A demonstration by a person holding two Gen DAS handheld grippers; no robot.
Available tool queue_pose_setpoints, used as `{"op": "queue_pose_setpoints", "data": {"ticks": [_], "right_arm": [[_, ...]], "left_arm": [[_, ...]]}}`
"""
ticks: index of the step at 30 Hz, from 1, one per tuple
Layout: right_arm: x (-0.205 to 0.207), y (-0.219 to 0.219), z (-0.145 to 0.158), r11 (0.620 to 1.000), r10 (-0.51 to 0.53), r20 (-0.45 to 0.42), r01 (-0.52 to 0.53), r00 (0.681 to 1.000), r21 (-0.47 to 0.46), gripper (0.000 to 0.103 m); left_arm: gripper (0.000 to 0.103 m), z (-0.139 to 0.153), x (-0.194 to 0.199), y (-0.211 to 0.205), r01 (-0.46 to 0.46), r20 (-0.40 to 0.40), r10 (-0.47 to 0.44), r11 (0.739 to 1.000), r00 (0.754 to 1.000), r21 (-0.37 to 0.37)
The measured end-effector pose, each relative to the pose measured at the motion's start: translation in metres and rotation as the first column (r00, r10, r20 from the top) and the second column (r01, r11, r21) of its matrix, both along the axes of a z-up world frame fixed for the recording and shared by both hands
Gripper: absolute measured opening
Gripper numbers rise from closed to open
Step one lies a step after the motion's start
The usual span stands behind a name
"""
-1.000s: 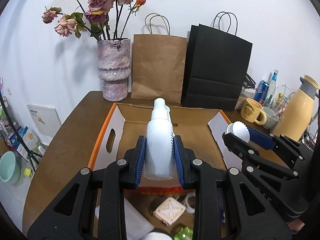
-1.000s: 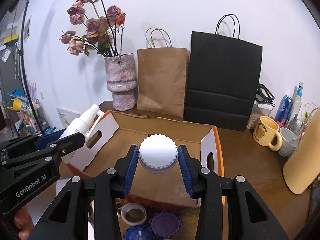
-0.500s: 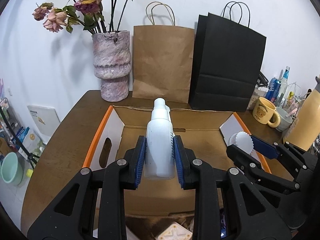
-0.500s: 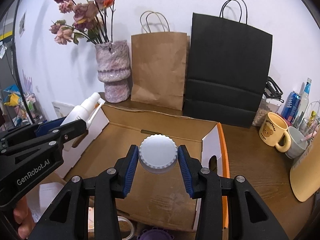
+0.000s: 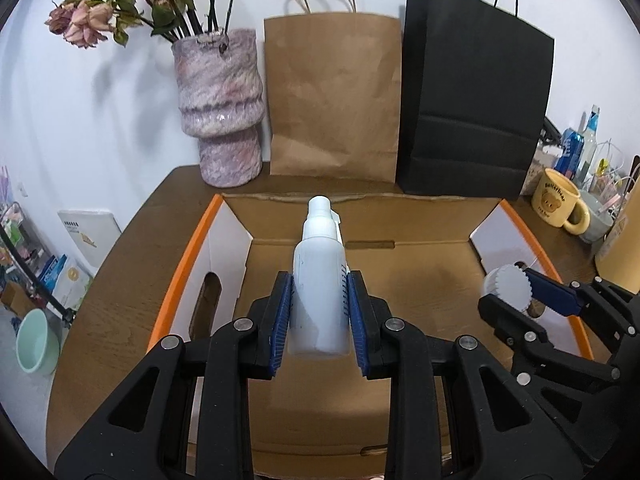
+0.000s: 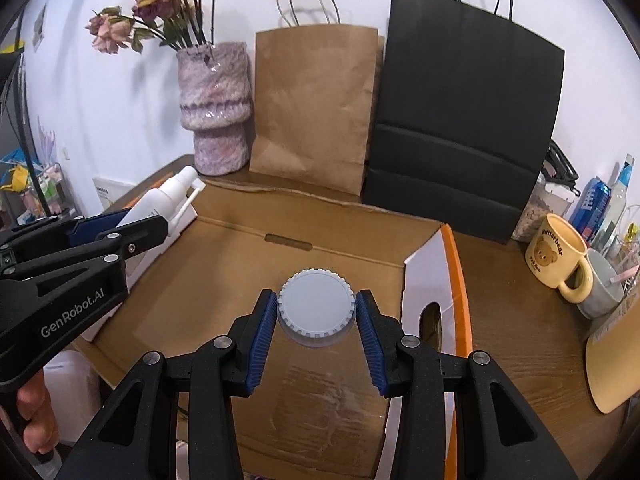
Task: Organize rigid objects
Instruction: 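Open the right gripper to drop the cap while the left gripper releases the bottle in the box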
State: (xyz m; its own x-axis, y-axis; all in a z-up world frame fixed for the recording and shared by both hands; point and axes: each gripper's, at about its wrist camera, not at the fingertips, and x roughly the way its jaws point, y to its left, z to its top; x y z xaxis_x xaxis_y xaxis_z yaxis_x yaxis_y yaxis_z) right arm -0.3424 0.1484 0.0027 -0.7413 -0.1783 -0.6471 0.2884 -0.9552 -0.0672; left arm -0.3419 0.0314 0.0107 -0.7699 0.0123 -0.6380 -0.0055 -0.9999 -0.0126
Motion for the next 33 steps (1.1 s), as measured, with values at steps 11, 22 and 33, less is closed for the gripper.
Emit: {"op": "queue_pose_setpoints", "data": {"ticks": [11,22,33], "right_arm": [[-0.004,0.005,-0.009,1.0,-0.009,0.043,0.008,0.999,0.015,0.09],[-0.001,0.007,-0.002,1.0,-0.015,0.02,0.015,1.0,0.011,0.09],[0.009,0.008,0.002,1.0,-0.002,-0.007,0.002,1.0,0.015,0.09]], "left_arm": [[0.094,0.005,0.003,-0.01,-0.055,-0.037,0.055,0.998,0.998,-0.016],[0.103,0.01,0.006,-0.015,-0.075,-0.049,0.074,0.997,0.996,-0.007],[0.103,0.013,0.014,-0.017,-0.071,-0.056,0.072,0.997,0.996,0.006]]}}
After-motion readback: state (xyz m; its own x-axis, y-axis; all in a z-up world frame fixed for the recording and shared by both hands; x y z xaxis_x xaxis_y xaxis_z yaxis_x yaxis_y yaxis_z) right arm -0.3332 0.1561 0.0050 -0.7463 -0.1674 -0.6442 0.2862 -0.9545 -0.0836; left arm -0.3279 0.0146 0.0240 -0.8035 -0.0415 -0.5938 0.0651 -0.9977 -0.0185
